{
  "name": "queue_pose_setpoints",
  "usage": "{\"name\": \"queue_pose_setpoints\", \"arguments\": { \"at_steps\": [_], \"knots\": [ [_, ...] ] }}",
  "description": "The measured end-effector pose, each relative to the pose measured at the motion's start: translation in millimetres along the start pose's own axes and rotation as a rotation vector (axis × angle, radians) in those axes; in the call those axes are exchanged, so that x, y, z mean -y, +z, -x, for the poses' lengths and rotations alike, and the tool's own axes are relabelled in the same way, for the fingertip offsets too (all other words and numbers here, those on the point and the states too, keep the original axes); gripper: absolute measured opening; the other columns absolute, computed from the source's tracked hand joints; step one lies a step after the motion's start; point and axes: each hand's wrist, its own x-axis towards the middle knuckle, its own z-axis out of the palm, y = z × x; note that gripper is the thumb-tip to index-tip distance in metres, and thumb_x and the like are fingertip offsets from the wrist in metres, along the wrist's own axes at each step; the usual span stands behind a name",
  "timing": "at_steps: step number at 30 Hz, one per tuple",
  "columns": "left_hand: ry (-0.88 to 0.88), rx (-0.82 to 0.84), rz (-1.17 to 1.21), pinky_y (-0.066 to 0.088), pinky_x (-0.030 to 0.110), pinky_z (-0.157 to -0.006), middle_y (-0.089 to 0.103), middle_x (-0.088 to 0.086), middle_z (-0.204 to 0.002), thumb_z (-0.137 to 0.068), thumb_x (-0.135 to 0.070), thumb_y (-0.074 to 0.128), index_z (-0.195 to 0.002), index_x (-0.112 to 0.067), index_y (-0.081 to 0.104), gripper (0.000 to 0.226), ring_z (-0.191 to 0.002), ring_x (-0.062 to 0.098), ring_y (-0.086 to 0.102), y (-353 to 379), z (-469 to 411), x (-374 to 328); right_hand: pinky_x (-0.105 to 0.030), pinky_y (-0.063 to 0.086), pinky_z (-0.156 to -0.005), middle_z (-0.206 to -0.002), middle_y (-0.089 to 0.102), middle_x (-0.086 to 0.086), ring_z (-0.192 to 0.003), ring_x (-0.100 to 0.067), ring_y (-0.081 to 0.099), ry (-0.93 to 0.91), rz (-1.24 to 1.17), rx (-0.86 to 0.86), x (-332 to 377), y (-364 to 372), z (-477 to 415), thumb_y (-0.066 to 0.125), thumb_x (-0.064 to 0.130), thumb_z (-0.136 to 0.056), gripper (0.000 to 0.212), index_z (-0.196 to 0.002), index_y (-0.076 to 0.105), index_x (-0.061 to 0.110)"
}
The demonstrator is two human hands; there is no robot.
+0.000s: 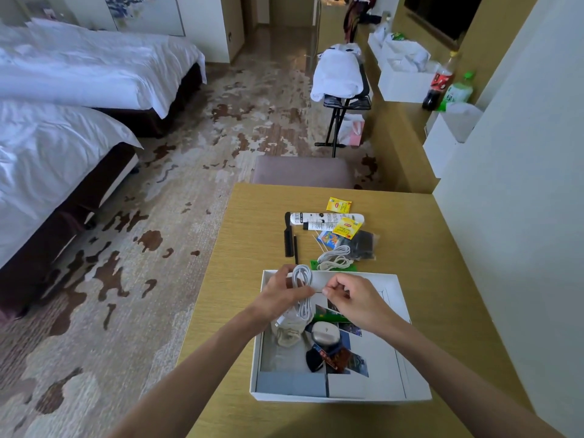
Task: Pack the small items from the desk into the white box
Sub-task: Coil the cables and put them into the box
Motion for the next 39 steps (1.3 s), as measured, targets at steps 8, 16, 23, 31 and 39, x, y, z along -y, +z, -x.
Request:
{"name": "queue_pose_setpoints", "arguments": {
  "at_steps": [8,16,23,31,39],
  "knots": [
    [0.005,0.018,-0.103,0.056,0.044,-0.072,0.066,0.01,-0.088,-0.078,-0.019,0.071,-0.121,-0.02,0.044,0.05,-0.073,0.019,0.062,-3.7,-6.3,4.0,-0.008,0.038,-0.055,-0.055,0.053,0.028,-0.055,0.003,0.05,-0.061,0.09,-0.059,-5.5,-6.2,-0.1,0.061,0.004,-0.09,0.018,-0.073,0.059,0.01],
    [0.022,0.021,-0.12,0.056,0.029,-0.067,0.069,0.004,-0.087,-0.081,-0.023,0.072,-0.119,-0.022,0.05,0.044,-0.073,0.011,0.066,0.3,-8.7,5.7,-0.013,0.036,-0.054,-0.051,0.05,0.014,-0.056,-0.002,0.048,-0.076,0.132,-0.109,-12.4,-18.4,2.8,0.064,0.005,-0.088,0.02,-0.071,0.062,0.016],
    [0.018,0.081,-0.054,0.049,0.026,-0.063,0.07,-0.001,-0.082,-0.08,-0.029,0.073,-0.106,-0.025,0.062,0.028,-0.072,0.011,0.063,10.2,-10.2,10.3,-0.026,0.048,-0.066,-0.075,0.065,0.01,-0.071,-0.006,0.06,-0.1,0.205,-0.033,-18.5,-23.1,7.9,0.063,0.02,-0.091,0.01,-0.081,0.067,0.018],
    [0.018,0.111,-0.051,0.043,0.025,-0.057,0.061,0.0,-0.071,-0.072,-0.038,0.075,-0.089,-0.031,0.067,0.021,-0.064,0.012,0.054,25.4,-15.2,12.7,-0.013,0.035,-0.06,-0.089,0.068,0.008,-0.068,0.005,0.055,-0.093,0.328,0.031,-19.2,-12.6,11.1,0.063,0.023,-0.089,0.009,-0.094,0.07,0.021],
    [-0.073,0.233,0.033,0.044,0.03,-0.076,0.073,-0.002,-0.103,-0.071,-0.044,0.074,-0.119,-0.032,0.052,0.054,-0.099,0.016,0.064,34.3,-12.0,6.0,-0.033,0.046,-0.063,-0.087,0.061,0.006,-0.074,-0.014,0.058,-0.231,0.518,-0.069,-22.3,-18.3,20.5,0.055,0.028,-0.092,0.015,-0.088,0.067,0.02]
  ]
}}
